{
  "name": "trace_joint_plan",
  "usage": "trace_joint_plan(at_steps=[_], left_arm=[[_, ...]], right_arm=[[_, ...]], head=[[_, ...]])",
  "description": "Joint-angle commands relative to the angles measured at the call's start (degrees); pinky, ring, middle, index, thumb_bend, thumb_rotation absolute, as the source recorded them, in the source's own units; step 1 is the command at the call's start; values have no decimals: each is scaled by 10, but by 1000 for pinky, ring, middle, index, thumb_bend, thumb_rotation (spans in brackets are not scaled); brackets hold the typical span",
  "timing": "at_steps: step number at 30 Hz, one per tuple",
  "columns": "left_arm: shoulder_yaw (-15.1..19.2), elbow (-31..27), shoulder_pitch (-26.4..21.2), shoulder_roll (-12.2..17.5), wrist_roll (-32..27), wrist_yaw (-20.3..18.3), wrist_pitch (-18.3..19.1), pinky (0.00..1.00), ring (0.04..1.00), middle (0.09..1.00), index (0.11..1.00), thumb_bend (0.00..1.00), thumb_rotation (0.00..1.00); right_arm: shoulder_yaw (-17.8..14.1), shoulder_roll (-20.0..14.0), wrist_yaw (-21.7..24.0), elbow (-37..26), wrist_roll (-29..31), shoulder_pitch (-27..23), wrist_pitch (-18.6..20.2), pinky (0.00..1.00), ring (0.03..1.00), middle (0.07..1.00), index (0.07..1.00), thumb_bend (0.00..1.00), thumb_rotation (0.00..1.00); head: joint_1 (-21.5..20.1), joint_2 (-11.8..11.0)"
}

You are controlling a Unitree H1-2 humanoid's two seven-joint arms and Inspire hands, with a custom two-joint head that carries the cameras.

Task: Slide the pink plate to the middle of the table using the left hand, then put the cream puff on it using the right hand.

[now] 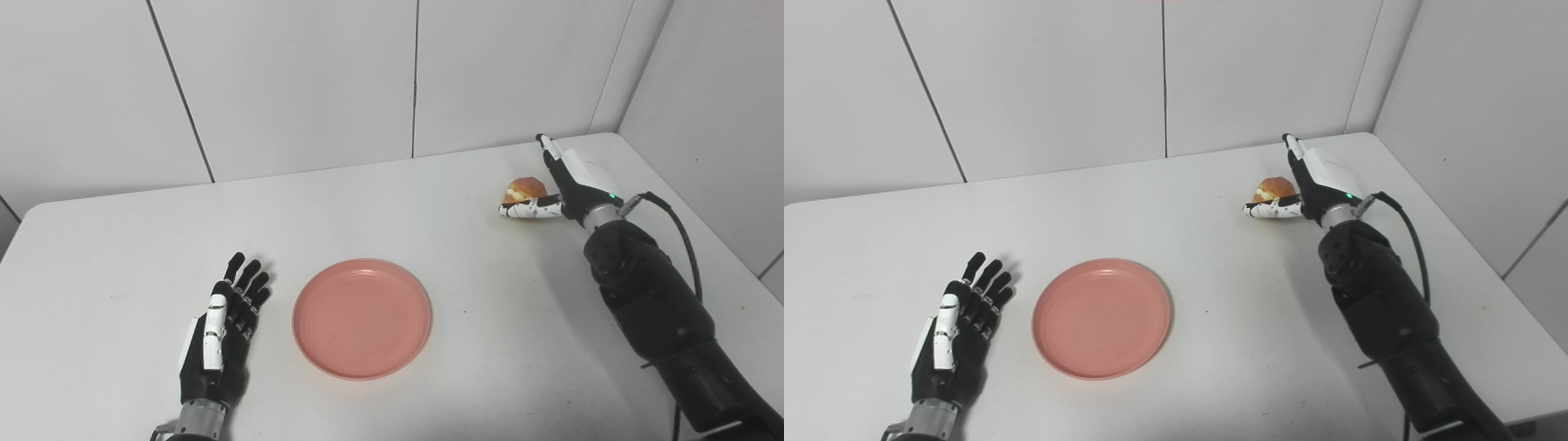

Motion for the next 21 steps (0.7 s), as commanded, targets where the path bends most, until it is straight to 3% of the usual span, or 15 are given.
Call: trace_joint_plan(at_steps=[1,11,21], left_arm=[[7,32,28,16,4,1,22,953,935,945,945,368,1000],[8,36,30,18,1,-2,17,953,938,945,944,378,1000],[8,29,30,16,1,2,25,943,928,938,936,380,1000]], right_arm=[[-3,-19,-20,-2,2,-36,-26,742,952,1000,1000,984,500],[1,-17,-36,55,18,-52,-34,751,959,1000,1000,980,515],[-8,2,-58,106,62,-70,-49,716,938,1000,1000,927,445]], head=[[0,1],[0,3],[1,3]])
